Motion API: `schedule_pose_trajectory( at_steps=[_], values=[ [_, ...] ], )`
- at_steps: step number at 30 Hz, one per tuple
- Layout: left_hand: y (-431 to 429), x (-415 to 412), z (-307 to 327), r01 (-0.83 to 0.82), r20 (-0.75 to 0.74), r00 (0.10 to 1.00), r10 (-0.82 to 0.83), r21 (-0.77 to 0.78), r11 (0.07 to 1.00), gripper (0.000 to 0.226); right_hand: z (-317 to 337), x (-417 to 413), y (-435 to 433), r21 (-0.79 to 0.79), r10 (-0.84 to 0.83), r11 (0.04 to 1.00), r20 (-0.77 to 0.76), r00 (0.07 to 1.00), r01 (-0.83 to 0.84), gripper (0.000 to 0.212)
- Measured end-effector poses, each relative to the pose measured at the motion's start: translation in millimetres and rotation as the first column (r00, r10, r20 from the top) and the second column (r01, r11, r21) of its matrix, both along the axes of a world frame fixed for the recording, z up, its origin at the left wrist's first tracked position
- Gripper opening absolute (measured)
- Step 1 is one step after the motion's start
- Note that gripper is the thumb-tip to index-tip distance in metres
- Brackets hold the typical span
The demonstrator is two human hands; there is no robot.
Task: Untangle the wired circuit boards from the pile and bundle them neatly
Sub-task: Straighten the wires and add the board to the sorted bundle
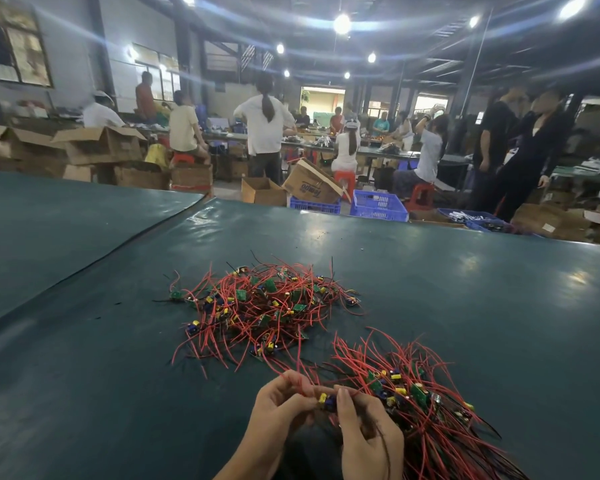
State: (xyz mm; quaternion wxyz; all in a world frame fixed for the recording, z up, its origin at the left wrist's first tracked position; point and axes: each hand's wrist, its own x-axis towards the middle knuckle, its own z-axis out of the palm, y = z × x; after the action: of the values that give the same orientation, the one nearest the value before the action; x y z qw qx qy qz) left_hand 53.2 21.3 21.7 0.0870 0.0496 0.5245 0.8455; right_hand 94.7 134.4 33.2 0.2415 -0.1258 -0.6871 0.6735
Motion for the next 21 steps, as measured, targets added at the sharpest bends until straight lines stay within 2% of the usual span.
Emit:
schedule_pose_trajectory(
  at_steps=[3, 7, 9, 11, 13, 15, 16, 20, 21],
  values=[
    [-1.6, -0.8, -0.1, -0.034, 0.02, 0.999, 0.034, 0.039, 0.999, 0.025, 2.7, 3.1, -1.1, -0.054, 0.037, 0.998, -0.016, 0.999, -0.038, 0.028],
    [-2.7, -3.6, -0.2, -0.018, 0.024, 1.0, 0.016, 0.081, 0.997, 0.018, 2.2, 4.8, -2.0, -0.086, 0.069, 0.994, 0.016, 0.997, -0.067, 0.021],
    [-3.5, -4.3, 0.2, 0.019, 0.035, 0.999, -0.022, 0.105, 0.994, 0.022, 3.2, 5.4, -1.5, -0.119, 0.09, 0.989, 0.035, 0.995, -0.085, 0.022],
    [-2.9, -2.8, 0.9, 0.076, 0.056, 0.995, -0.08, 0.074, 0.994, 0.031, 7.4, 7.5, -2.6, -0.152, 0.126, 0.981, 0.033, 0.991, -0.12, 0.022],
    [-1.1, -0.8, 1.5, 0.148, 0.04, 0.988, -0.146, -0.04, 0.988, 0.038, 11.0, 9.6, -3.7, -0.193, 0.148, 0.971, 0.034, 0.988, -0.139, 0.025],
    [0.6, 2.2, 3.8, 0.184, -0.007, 0.982, -0.189, -0.197, 0.963, 0.035, 13.6, 9.9, -4.2, -0.224, 0.15, 0.965, 0.054, 0.987, -0.135, 0.028],
    [0.6, 3.8, 4.7, 0.194, -0.021, 0.979, -0.204, -0.229, 0.954, 0.032, 14.2, 9.6, -3.9, -0.23, 0.146, 0.965, 0.067, 0.987, -0.127, 0.031],
    [-1.4, 7.7, 10.1, 0.244, 0.03, 0.97, -0.242, -0.097, 0.965, 0.026, 16.9, 6.8, 0.4, -0.272, 0.068, 0.962, 0.126, 0.99, -0.031, 0.044],
    [-1.1, 8.2, 10.5, 0.256, 0.031, 0.967, -0.254, -0.111, 0.96, 0.026, 17.0, 6.0, 0.5, -0.28, 0.061, 0.96, 0.137, 0.989, -0.02, 0.044]
  ],
)
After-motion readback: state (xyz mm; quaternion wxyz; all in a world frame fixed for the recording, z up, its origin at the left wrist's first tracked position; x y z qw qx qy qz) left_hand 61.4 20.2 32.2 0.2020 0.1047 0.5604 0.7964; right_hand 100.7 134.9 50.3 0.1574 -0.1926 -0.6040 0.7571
